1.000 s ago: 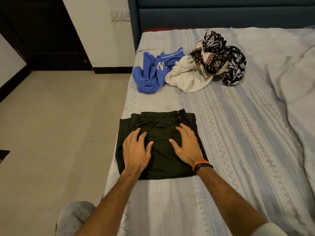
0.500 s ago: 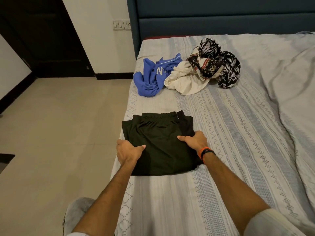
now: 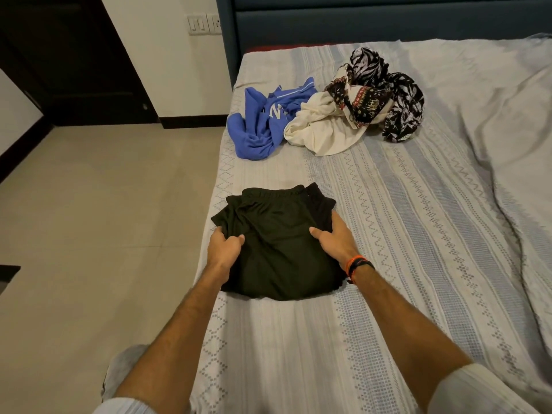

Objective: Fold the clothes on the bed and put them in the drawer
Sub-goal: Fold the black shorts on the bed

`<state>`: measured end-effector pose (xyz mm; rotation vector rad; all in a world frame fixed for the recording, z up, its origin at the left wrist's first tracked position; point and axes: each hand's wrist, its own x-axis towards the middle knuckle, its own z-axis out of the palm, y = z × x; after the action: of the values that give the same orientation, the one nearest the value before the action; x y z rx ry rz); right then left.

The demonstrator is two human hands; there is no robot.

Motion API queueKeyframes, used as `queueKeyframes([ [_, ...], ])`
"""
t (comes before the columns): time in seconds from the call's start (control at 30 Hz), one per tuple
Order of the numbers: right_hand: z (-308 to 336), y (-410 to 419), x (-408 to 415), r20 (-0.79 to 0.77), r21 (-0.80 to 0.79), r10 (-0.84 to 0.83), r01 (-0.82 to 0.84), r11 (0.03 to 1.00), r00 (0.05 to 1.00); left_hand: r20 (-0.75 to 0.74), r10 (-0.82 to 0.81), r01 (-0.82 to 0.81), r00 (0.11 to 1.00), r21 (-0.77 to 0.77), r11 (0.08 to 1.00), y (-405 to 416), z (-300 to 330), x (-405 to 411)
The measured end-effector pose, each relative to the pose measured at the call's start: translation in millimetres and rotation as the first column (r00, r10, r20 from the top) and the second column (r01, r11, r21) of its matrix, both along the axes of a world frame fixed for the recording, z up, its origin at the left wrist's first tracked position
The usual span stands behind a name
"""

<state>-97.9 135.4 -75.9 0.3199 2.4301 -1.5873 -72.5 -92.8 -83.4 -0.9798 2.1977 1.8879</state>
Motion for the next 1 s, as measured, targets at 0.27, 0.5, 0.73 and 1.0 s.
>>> queueKeyframes([
  [0.27, 20, 18, 13, -0.017, -0.191, -0.100, 0.095, 0.977, 0.995, -0.104, 0.025, -0.005, 0.994, 0.187, 0.982, 11, 22, 8],
  [0.5, 58, 85, 30, -0.095, -0.241, -0.196, 0.168, 0.956, 0.976, -0.152, -0.103, 0.123, 0.983, 0.132, 0.984, 85, 66, 6],
  [0.73, 80, 224, 69, -0.144, -0.171, -0.374, 0.349, 0.921, 0.916, -0.173, -0.336, 0.359, 0.926, 0.126, 0.925, 222, 90, 4],
  [1.0, 90, 387, 136, -0.177, -0.168, -0.626, 0.603, 0.780, 0.760, -0.199, -0.582, 0.614, 0.788, 0.197, 0.764, 399, 102, 10],
])
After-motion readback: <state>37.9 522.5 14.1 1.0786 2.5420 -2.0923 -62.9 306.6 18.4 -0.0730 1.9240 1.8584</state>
